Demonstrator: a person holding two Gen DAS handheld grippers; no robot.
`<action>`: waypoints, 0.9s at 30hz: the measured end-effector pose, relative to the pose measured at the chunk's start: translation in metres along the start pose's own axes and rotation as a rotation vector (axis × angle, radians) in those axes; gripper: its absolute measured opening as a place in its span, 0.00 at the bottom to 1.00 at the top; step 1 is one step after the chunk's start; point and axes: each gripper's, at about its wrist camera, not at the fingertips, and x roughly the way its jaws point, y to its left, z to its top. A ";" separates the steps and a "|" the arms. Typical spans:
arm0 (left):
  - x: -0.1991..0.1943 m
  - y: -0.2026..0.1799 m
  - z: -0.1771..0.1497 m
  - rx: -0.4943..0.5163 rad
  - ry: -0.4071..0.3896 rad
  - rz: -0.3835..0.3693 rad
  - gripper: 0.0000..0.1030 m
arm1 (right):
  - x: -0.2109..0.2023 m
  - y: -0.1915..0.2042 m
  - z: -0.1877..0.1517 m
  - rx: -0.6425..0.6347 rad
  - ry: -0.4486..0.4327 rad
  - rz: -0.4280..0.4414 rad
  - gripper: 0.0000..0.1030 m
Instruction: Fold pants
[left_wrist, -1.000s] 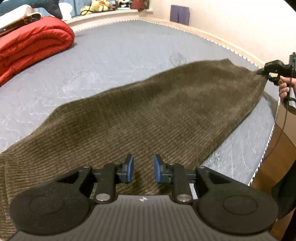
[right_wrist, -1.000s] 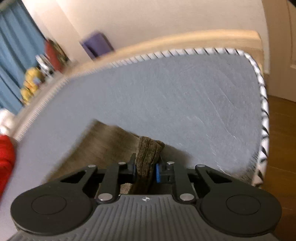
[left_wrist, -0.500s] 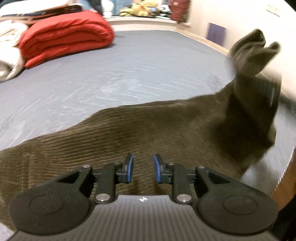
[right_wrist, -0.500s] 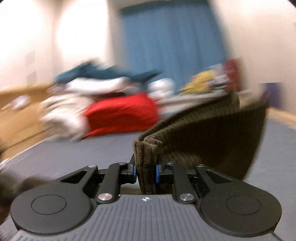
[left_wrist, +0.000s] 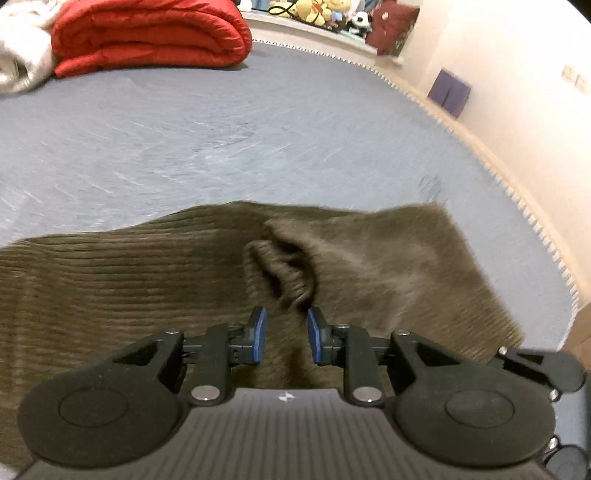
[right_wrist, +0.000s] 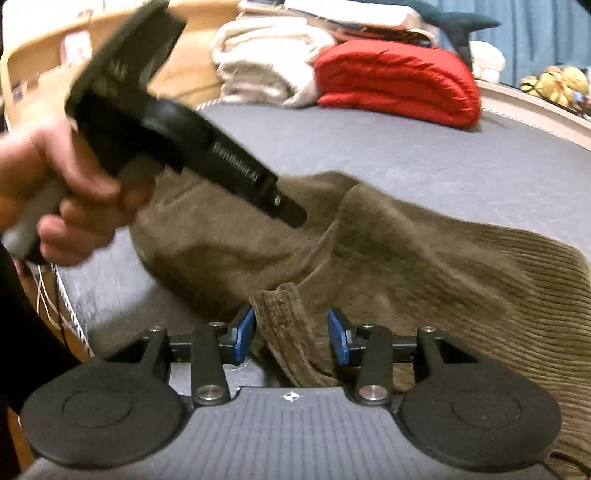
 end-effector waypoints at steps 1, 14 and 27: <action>0.003 0.003 0.005 -0.033 -0.004 -0.029 0.28 | -0.004 -0.004 -0.001 0.008 -0.009 -0.010 0.50; 0.077 0.037 0.034 -0.370 0.126 -0.161 0.56 | -0.003 -0.008 -0.019 -0.068 0.013 0.043 0.54; 0.065 0.010 0.052 0.061 -0.118 0.035 0.20 | 0.030 0.024 -0.010 -0.266 0.043 0.092 0.09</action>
